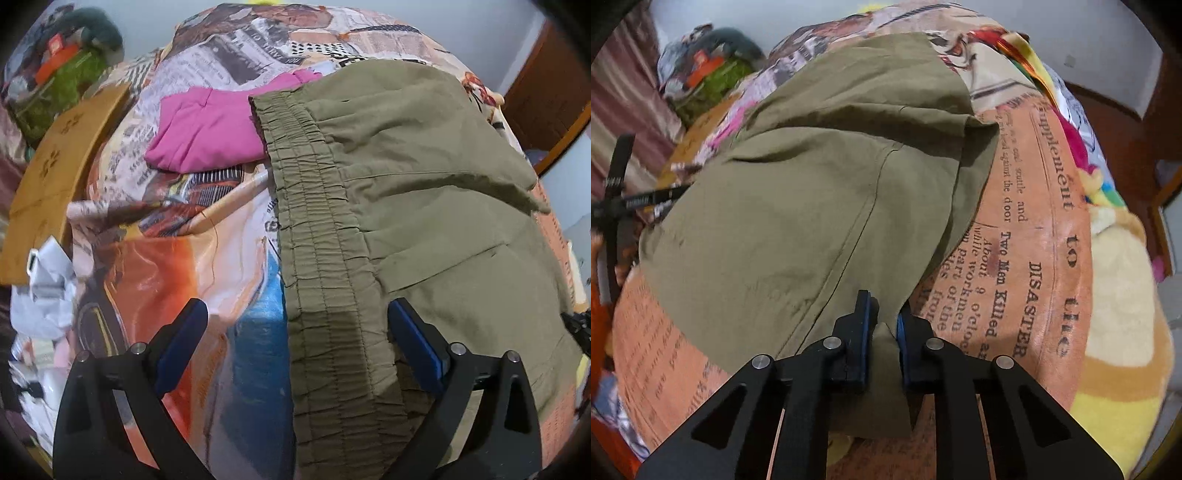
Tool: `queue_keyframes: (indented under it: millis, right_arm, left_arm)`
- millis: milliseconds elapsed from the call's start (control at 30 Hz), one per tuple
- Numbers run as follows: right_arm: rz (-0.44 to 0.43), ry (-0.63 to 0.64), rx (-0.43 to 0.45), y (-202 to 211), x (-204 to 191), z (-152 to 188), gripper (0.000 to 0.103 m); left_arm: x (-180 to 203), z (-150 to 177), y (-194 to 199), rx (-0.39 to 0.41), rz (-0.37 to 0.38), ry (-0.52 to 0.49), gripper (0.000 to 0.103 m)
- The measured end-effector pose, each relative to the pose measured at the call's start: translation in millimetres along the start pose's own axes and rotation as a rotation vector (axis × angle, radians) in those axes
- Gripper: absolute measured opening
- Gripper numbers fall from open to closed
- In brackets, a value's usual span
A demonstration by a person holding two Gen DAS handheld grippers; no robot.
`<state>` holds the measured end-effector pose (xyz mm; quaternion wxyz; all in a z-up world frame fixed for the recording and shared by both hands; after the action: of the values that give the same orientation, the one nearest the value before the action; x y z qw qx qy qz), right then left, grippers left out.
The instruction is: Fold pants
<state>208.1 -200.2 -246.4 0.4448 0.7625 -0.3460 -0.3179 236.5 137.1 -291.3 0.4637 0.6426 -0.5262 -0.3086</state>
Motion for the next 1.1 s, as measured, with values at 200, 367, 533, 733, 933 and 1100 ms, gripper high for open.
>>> queue_keyframes:
  millis: [200, 367, 533, 733, 933, 1100]
  right_arm:
    - [0.04, 0.006, 0.007, 1, 5, -3, 0.018]
    - [0.083, 0.006, 0.021, 16, 10, -14, 0.035]
    - [0.104, -0.024, 0.133, 36, 23, -48, 0.053]
    - [0.111, -0.018, 0.232, 39, 34, -107, 0.066]
    - [0.117, 0.017, 0.294, 24, 46, -170, 0.067]
    - [0.118, 0.012, 0.331, 3, 63, -215, 0.067]
  left_arm:
    - [6, -9, 0, 0.001, -0.055, -0.083, 0.103]
    - [6, -21, 15, 0.061, -0.118, -0.075, 0.103]
    - [0, -47, 28, 0.126, -0.129, -0.035, 0.103]
    - [-4, -90, 24, 0.156, -0.132, -0.005, 0.103]
    - [-14, -134, 13, 0.198, -0.113, 0.045, 0.103]
    - [-27, -168, -20, 0.148, -0.091, 0.101, 0.103]
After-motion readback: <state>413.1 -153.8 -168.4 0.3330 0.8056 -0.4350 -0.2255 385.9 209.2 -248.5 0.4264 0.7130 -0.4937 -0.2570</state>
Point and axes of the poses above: each gripper's, at about its wrist camera, not at the fingertips, and y roughly against the way its jaws point, x to its right, z to its underside, the point moved 2 cm from there along -y, roughly the way its jaws point, and after that the axes turned 6 degrees about y, right-handed, at the moved point
